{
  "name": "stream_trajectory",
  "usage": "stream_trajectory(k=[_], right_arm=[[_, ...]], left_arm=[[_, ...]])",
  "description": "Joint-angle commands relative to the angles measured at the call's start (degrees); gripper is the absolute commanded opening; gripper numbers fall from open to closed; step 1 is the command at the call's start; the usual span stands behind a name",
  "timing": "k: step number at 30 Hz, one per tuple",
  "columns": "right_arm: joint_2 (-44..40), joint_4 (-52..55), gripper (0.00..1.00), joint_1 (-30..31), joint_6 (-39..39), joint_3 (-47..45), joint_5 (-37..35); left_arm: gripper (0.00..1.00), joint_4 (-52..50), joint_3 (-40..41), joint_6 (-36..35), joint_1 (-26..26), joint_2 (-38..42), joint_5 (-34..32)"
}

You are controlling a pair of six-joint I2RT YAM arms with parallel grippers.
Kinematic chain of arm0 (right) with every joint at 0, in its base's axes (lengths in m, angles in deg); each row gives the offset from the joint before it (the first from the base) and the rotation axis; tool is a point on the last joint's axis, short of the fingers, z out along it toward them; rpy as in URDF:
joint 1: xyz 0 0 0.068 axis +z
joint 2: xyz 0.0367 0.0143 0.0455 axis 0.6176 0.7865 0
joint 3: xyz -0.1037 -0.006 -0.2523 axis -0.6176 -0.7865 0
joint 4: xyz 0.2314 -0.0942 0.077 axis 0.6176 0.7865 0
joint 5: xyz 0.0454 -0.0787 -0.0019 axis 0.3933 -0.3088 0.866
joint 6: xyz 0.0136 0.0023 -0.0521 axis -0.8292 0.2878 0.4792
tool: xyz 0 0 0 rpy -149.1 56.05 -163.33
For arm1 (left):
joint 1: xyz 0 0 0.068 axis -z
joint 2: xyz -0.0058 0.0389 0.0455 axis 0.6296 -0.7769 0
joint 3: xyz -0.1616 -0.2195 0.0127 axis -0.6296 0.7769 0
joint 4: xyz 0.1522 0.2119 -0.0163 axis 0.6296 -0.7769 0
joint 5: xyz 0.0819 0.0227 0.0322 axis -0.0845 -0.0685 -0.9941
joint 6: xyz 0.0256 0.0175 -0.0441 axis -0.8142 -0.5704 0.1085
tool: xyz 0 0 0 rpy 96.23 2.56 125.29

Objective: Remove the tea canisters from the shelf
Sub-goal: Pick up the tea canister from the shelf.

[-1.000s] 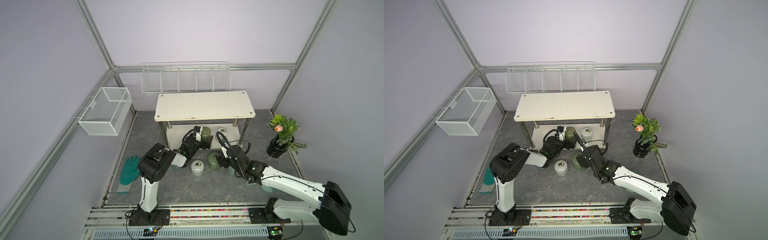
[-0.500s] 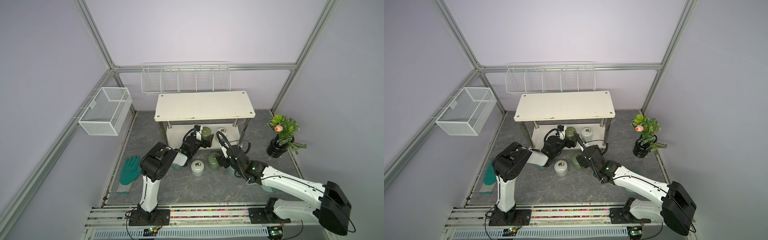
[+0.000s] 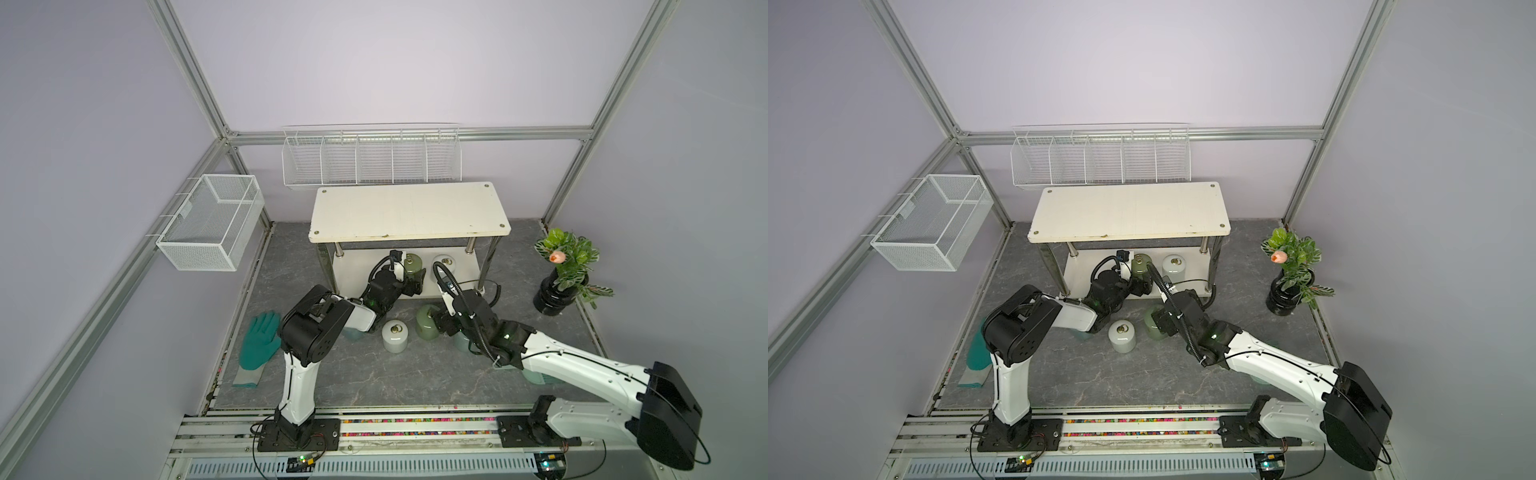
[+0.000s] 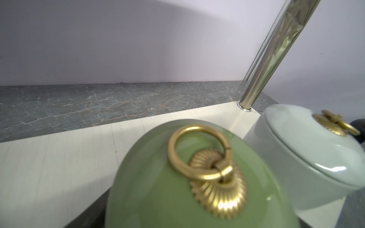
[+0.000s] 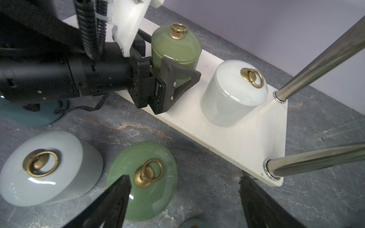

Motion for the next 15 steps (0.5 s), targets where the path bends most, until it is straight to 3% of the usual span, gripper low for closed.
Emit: stream_trajectory(k=[1,15], right_arm=[[-0.74,-1.30,0.89,-0.27,-0.61,0.15,0.43],[0.23,-0.28,0.89,-0.27,-0.14,1.33,0.19]], left_arm=[[0.93,-12.74,0.98,1.39,0.42,-2.30,-3.11],[0.88,-4.00,4.04,1.81,1.18,-4.56,-6.36]])
